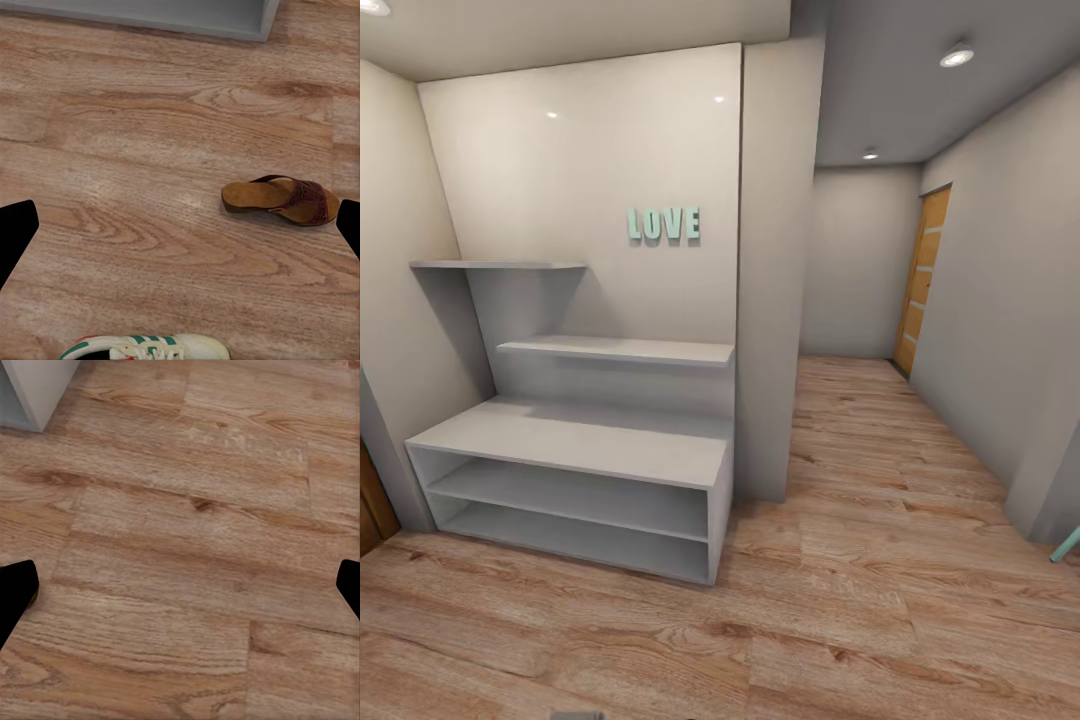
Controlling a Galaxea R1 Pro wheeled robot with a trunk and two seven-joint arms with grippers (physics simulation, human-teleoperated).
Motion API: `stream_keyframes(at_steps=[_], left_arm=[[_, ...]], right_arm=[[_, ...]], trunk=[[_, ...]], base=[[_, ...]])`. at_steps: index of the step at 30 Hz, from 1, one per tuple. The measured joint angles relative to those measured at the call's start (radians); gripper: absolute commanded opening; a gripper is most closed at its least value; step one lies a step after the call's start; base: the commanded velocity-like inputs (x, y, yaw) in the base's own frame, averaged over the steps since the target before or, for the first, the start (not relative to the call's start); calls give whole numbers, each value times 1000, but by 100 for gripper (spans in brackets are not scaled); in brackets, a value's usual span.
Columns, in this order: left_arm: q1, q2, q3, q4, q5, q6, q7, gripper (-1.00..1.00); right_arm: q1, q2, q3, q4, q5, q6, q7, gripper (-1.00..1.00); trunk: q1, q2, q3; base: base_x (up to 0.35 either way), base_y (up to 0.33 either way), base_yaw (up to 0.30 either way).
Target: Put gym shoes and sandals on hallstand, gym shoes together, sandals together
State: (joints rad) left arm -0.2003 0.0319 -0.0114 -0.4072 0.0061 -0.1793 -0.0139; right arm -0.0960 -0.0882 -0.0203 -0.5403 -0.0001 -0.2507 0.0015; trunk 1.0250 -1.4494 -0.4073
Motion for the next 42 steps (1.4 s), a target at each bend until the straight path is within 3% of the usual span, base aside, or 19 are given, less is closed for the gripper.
stream_keyframes(at_steps=[15, 42], left_arm=[[0, 0, 0, 0, 3, 0, 0, 100], [0, 0, 0, 0, 4, 0, 0, 100]], right_arm=[[0, 0, 0, 1, -1, 1, -3, 100], [0, 1, 0, 1, -1, 1, -4, 100]], trunk=[[0, 0, 0], [0, 0, 0]], base=[[0, 180, 0], [0, 72, 0]])
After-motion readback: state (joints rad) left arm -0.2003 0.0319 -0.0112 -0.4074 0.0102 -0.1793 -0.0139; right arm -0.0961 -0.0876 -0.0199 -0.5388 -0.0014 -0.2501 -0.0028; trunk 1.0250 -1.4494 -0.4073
